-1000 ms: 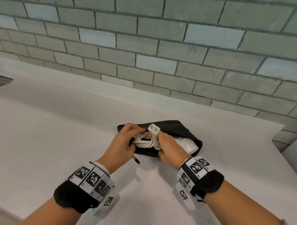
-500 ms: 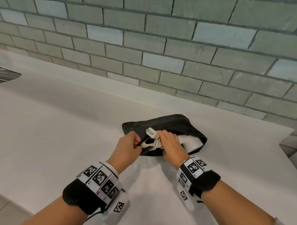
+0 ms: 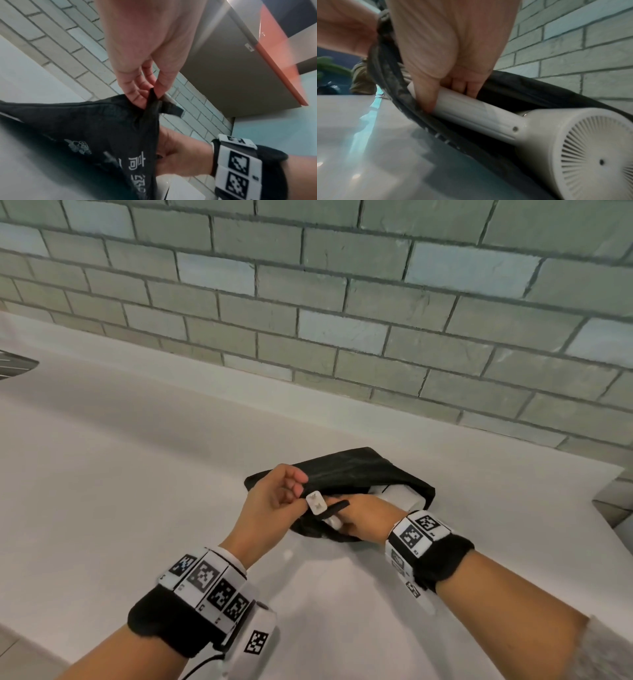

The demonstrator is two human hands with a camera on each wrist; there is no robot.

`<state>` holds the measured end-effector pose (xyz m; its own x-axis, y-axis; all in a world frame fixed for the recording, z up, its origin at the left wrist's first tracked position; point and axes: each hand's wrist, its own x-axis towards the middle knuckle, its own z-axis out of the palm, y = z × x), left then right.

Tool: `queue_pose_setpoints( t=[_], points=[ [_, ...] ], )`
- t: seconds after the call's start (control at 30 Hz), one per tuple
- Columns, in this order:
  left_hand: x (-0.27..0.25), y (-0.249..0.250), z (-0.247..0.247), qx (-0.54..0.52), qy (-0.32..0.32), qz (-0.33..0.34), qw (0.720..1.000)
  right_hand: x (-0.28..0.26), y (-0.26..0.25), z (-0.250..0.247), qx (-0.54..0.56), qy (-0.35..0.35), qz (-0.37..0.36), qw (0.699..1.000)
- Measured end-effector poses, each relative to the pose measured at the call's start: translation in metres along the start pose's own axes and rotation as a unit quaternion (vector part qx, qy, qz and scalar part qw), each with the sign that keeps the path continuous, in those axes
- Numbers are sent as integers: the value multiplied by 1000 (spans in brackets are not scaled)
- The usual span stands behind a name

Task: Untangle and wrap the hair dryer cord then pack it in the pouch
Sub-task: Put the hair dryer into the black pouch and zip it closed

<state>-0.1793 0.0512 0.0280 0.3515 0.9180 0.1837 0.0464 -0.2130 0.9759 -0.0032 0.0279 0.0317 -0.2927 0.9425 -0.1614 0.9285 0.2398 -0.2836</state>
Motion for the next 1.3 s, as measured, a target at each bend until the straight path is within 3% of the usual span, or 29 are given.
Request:
queue_pose_setpoints(
  t=[0.13, 0.3, 0.47, 0.6, 0.73, 0.8, 0.83, 0.9, 0.97, 1.07, 1.17, 1.2, 1.3],
  points=[
    [-1, 2, -6, 43, -13, 12, 999, 12, -7, -2, -57, -40, 76, 995],
    [-17, 3, -8, 94, -34, 34, 994, 28, -12, -2, 41, -4, 217, 975],
    [-11, -4, -17, 197, -53, 42, 978, 26, -15, 7, 118, 20, 259, 959],
    [-2, -9, -22, 229, -106, 19, 968, 11, -13, 19, 5, 27, 212, 977],
    [4, -11, -21, 305, -244, -20, 920, -27, 4, 13, -85, -21, 157, 984],
    [6, -15, -21, 344, -294, -45, 891, -53, 12, 1, -65, -56, 127, 988],
    [8, -17, -20, 360, -305, -50, 880, -65, 17, -6, -32, -41, 125, 991],
    [12, -20, -20, 393, -318, -54, 861, -86, 28, -20, 31, 63, 157, 985],
    [18, -25, -21, 438, -320, -58, 838, -99, 48, -25, 24, 166, 212, 963],
    [29, -30, -21, 512, -290, -61, 806, -109, 77, -13, 9, 136, 277, 951],
    [31, -20, -4, 580, -262, -66, 769, -112, 93, 11, 125, 168, 282, 936],
    [29, -13, 7, 581, -248, -48, 774, -113, 94, 16, 154, 198, 278, 927],
    [16, 8, 49, 495, -214, 58, 840, -114, 89, 25, 201, 256, 264, 908]
  ],
)
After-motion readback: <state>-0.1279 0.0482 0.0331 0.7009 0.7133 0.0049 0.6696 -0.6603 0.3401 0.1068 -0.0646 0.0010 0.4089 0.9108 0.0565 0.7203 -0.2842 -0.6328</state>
